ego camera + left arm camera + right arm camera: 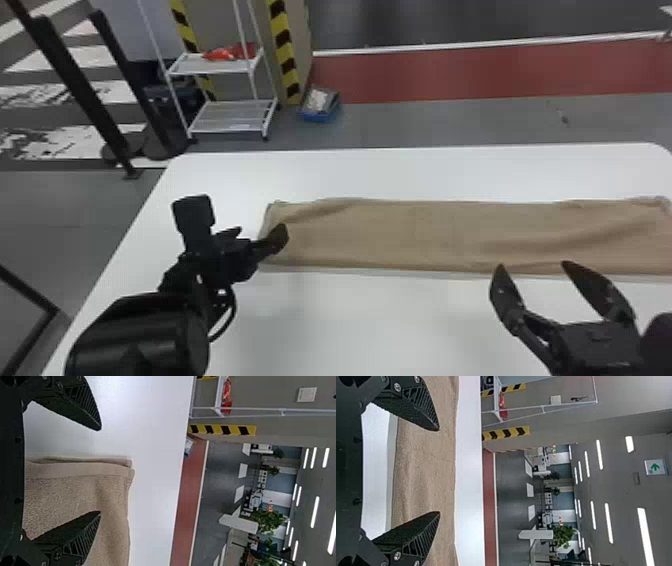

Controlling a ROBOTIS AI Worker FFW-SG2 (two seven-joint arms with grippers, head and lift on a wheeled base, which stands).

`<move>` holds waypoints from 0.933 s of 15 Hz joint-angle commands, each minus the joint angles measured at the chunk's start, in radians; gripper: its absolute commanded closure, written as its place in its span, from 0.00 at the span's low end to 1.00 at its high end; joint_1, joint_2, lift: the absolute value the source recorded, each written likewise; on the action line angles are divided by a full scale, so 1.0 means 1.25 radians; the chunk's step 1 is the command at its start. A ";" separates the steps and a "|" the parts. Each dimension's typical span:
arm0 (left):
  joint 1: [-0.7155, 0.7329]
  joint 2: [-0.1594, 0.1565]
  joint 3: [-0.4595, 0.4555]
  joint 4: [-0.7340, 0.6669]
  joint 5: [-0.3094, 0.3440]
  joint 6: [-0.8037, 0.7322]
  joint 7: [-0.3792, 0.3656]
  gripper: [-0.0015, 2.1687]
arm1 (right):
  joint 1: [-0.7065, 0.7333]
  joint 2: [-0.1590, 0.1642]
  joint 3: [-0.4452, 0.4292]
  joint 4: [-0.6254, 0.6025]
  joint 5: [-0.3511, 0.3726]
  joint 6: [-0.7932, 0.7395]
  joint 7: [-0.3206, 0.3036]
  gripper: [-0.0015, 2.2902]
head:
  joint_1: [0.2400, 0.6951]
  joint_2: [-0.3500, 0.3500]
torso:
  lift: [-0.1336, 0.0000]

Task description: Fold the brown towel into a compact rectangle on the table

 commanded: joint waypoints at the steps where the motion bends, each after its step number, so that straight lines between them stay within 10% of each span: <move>1: -0.014 -0.002 0.001 0.016 0.003 0.059 -0.012 0.07 | -0.003 0.001 0.000 0.000 0.003 0.006 0.001 0.06 | 1.00 0.73 | 0.06; 6: -0.029 -0.002 -0.007 0.035 -0.022 0.105 -0.041 0.17 | -0.003 0.001 -0.001 0.000 -0.001 0.013 0.000 0.06 | 1.00 0.70 | 0.06; 10: -0.018 -0.002 -0.010 0.022 -0.037 0.105 -0.070 0.86 | -0.005 0.001 0.000 0.000 0.000 0.013 0.001 0.06 | 1.00 0.69 | 0.06; 14: 0.012 -0.002 0.001 -0.028 -0.037 0.100 -0.079 0.87 | -0.005 0.001 -0.002 0.001 -0.002 0.016 0.001 0.06 | 1.00 0.69 | 0.06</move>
